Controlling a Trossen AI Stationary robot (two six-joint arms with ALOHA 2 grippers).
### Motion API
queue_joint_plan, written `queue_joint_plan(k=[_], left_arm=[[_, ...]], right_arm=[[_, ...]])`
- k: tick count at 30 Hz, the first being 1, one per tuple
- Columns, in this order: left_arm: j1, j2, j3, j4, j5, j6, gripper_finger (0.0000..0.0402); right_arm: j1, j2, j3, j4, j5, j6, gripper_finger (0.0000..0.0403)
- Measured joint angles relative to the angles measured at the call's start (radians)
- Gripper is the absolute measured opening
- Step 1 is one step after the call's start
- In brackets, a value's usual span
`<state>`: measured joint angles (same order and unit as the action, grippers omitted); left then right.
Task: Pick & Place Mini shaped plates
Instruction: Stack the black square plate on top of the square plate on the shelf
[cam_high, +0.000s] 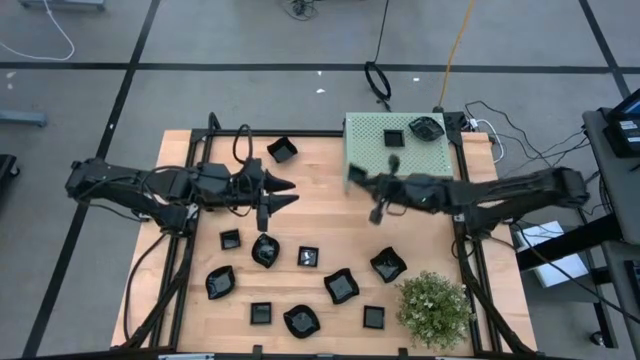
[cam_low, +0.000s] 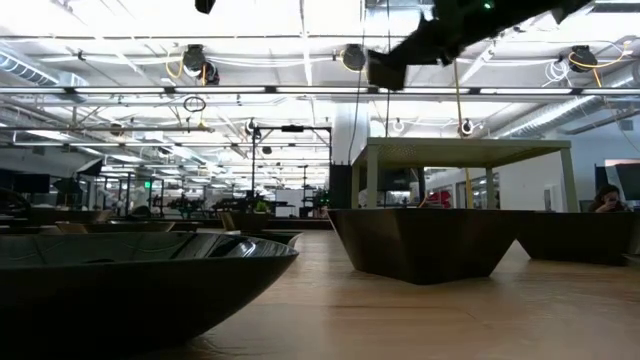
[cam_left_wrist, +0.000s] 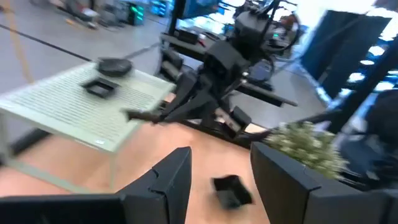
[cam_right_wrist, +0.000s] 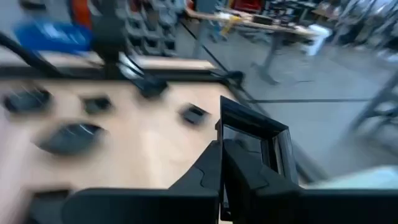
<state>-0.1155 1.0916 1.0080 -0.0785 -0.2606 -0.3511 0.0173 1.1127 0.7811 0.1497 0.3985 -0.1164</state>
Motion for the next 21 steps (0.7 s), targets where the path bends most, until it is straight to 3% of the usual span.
queue_joint_plan(k=[6, 9, 13, 21], left_arm=[[0.030, 0.000, 0.000, 0.001, -0.129, 0.108, 0.0170], [0.048, 0.000, 0.000, 0.001, -0.193, 0.132, 0.0170], [0.074, 0.000, 0.000, 0.001, -0.234, 0.147, 0.0170], [0.102, 0.000, 0.000, 0.001, -0.239, 0.147, 0.0170]], right_arm=[[-0.197, -0.149, 0.000, -0.247, -0.014, -0.257, 0.0000], [-0.322, -0.183, 0.000, -0.293, -0.131, -0.377, 0.0000], [-0.490, -0.174, 0.000, -0.303, -0.277, -0.493, 0.0000], [-0.714, -0.134, 0.000, -0.361, -0.400, -0.586, 0.0000]])
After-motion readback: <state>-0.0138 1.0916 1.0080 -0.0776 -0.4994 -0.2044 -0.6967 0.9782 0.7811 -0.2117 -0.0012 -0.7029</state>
